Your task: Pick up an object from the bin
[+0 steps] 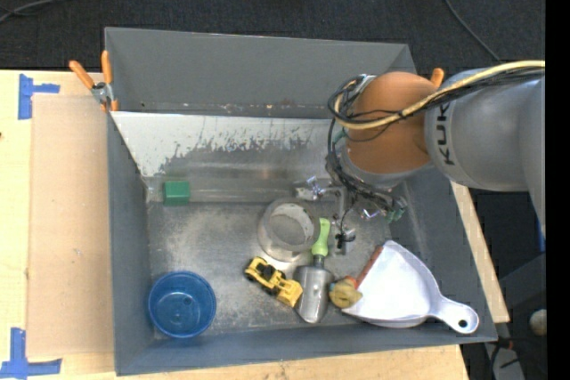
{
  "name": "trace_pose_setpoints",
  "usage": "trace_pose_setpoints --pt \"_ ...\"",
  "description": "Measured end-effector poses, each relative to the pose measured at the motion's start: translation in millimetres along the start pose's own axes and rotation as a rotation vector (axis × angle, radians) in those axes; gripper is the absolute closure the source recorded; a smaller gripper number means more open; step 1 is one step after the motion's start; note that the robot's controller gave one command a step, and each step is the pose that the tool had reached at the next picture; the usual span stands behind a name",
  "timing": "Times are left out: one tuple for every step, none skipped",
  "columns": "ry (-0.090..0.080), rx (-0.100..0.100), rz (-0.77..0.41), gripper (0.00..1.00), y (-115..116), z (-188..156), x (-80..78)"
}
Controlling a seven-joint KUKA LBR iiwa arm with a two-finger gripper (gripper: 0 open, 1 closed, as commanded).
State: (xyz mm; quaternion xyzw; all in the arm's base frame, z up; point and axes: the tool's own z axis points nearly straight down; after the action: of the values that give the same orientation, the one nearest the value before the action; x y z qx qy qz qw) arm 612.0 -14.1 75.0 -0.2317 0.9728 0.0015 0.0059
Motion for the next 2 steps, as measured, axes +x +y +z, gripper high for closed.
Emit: trace_pose_setpoints --pt "0.001 0.001 -0.081 0.0 30.1 -1.4 -15.4" --pt "-0.003 0.002 -0.25 0.0 58.0 3.2 -6.4"
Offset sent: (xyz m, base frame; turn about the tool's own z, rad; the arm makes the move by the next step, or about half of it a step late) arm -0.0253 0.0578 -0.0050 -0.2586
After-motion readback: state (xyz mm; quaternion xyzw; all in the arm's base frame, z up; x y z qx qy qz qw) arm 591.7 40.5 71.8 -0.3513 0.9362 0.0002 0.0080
